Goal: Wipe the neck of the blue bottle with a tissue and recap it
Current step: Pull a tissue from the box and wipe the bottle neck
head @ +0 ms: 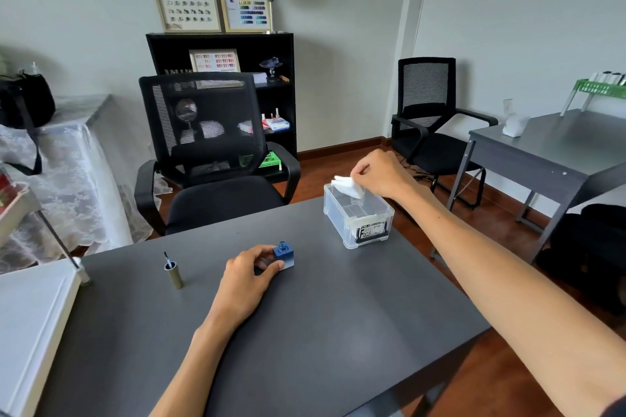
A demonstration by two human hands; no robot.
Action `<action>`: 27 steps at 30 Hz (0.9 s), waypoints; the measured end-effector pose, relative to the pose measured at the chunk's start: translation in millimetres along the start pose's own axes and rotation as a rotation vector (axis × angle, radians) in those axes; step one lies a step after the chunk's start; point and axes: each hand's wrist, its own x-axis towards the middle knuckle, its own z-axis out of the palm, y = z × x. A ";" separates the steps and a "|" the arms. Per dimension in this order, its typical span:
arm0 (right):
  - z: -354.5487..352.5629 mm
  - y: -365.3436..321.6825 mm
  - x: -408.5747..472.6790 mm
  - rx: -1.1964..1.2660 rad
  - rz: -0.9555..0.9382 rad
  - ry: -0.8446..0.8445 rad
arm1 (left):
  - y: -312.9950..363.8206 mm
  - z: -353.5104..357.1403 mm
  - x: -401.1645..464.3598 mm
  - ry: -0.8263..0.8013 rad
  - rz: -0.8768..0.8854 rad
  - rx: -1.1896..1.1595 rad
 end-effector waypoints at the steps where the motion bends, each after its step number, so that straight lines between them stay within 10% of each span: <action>1: 2.3 1.7 -1.0 -0.043 -0.014 -0.044 | 0.2 0.1 -0.1 -0.002 0.000 -0.001; 6: 15.9 5.9 -11.6 -0.131 0.054 -0.411 | 0.6 0.1 -1.4 0.000 0.003 -0.001; 27: 25.9 -1.9 -8.1 -0.189 0.017 -0.398 | -0.8 0.7 0.2 -0.007 -0.001 0.005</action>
